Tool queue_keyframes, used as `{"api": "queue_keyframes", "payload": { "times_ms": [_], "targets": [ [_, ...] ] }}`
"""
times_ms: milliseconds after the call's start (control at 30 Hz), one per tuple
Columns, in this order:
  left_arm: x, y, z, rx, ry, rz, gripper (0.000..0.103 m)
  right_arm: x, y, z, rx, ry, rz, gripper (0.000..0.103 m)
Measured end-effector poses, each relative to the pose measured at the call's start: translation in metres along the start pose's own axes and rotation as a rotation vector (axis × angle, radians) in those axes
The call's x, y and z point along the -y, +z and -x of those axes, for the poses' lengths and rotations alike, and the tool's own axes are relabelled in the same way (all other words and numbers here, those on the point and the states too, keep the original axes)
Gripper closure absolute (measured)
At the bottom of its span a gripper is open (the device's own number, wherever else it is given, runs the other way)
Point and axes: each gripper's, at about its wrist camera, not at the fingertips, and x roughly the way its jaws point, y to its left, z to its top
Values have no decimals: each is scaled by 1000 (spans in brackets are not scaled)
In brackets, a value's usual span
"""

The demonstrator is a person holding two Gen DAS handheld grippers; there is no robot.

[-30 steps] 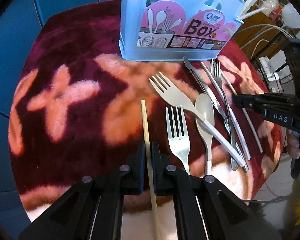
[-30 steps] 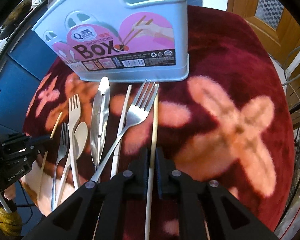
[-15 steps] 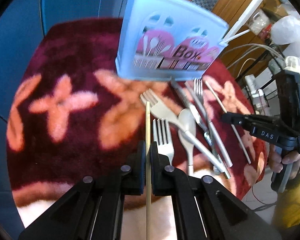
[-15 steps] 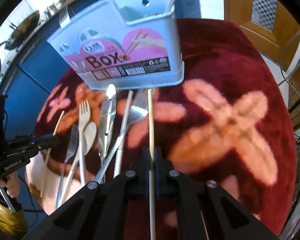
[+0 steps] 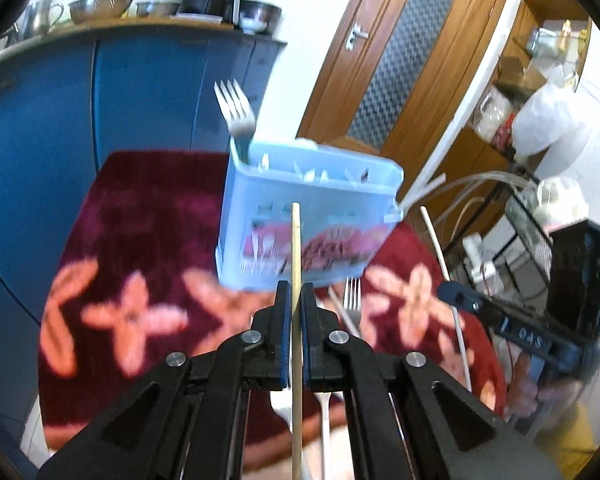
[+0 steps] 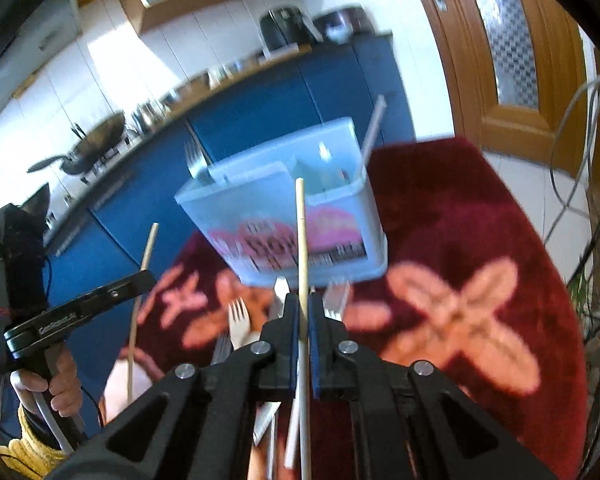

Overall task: Organize utensils
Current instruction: 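Lift the wooden chopstick with the left tool while the right tool carries its chopstick to the box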

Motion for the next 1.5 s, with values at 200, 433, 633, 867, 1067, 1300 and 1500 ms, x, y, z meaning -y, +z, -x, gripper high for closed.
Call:
{"api": "queue_keyframes", "payload": {
  "times_ms": [200,433,633,867,1067,1300,1500],
  "targets": [
    [5,36,-1,103,9,14,101,-8,23,1,101,20,19,97],
    [12,80,-1,222,6,9,101,-12,52,-9,180,40,29,97],
    [19,112,-2,324,5,-13,101,-9,77,-18,243,42,31,97],
    [21,138,-4,449,35,-55,101,-4,104,-31,326,23,33,97],
    [20,148,-19,519,97,-90,101,-3,114,-48,400,-20,69,97],
    [5,143,-41,571,132,-71,101,-2,119,-65,457,-59,114,97],
    [-4,129,-61,590,150,-53,101,-1,112,-80,468,-101,163,97]
  ]
}}
